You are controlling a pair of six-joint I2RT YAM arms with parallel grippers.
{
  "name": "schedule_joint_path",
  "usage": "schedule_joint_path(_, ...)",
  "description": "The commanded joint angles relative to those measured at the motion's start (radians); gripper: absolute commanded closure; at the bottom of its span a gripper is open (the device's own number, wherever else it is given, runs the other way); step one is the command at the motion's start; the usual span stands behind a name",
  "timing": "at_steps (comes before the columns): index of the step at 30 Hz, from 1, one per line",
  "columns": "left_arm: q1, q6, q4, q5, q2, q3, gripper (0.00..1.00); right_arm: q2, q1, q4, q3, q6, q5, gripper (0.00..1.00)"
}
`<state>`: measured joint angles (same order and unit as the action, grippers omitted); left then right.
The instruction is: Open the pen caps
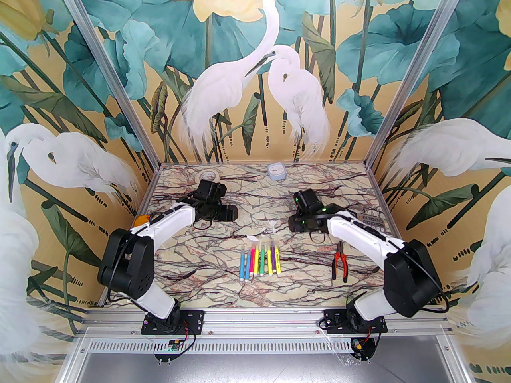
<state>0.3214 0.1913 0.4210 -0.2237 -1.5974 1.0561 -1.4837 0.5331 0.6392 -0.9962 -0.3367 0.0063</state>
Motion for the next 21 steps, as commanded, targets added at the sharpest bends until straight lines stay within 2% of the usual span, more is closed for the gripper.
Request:
schedule_joint_path(1,0.002,0.036,-0.152,-0.047,0.043,-0.034,0.2,0.049,0.018,0.026,0.05,-0.02,-0.076,0.51)
schedule_joint_path(9,0.001,0.052,-0.252,-0.038,0.083,-0.084,0.19,0.095,0.078,0.001,0.127,-0.103,-0.178,0.51)
schedule_joint_path(21,0.001,0.058,-0.325,0.049,0.158,-0.139,0.18,0.041,0.151,-0.03,0.144,-0.178,-0.192,0.51)
